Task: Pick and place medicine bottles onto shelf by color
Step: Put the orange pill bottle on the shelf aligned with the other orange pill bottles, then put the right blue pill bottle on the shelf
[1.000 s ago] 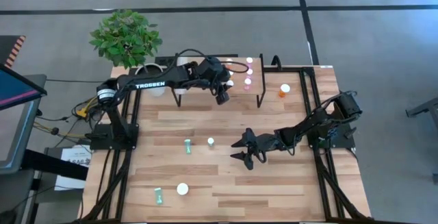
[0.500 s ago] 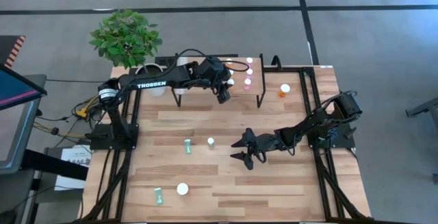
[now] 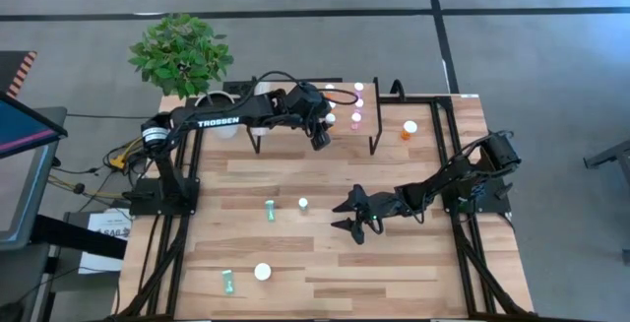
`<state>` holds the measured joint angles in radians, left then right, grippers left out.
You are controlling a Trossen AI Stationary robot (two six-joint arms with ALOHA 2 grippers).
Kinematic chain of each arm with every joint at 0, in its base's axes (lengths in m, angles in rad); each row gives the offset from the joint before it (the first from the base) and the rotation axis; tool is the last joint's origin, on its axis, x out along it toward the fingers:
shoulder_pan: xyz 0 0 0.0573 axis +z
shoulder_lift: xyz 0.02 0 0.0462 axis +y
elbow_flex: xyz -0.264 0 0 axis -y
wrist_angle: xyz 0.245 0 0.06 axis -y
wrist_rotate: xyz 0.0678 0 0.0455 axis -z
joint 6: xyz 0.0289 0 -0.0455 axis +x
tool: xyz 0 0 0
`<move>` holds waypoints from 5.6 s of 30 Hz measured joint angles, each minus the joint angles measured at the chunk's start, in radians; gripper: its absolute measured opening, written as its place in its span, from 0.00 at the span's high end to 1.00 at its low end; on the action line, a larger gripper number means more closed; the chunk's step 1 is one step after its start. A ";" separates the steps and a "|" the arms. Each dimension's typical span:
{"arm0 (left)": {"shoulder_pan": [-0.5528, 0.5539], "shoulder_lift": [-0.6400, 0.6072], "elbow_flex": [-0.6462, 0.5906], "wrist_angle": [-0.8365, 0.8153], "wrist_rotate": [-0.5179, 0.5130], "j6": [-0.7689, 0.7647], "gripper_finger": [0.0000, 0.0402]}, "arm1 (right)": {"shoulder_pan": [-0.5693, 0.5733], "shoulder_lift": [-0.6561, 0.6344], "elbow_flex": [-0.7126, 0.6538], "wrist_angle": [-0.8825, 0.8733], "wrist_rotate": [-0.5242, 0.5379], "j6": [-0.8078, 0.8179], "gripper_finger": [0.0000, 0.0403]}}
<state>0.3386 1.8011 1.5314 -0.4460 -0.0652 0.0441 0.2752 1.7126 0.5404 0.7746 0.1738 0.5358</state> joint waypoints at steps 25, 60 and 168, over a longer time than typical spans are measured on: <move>-0.166 -0.373 -0.109 -0.144 -0.215 -0.005 0.50 | 0.000 0.000 0.000 0.025 -0.015 -0.002 0.35; -0.563 -0.813 -0.962 0.646 -0.291 -0.203 0.51 | -0.049 0.306 0.293 -0.020 0.144 -0.202 0.36; -0.560 -0.333 -0.840 0.801 -0.145 -0.213 0.17 | -0.042 0.207 0.426 -0.246 0.167 -0.327 0.68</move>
<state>-0.2214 1.4681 0.6914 0.3552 -0.2100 -0.1692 0.2334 1.9194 0.9661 0.5287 0.3403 0.2089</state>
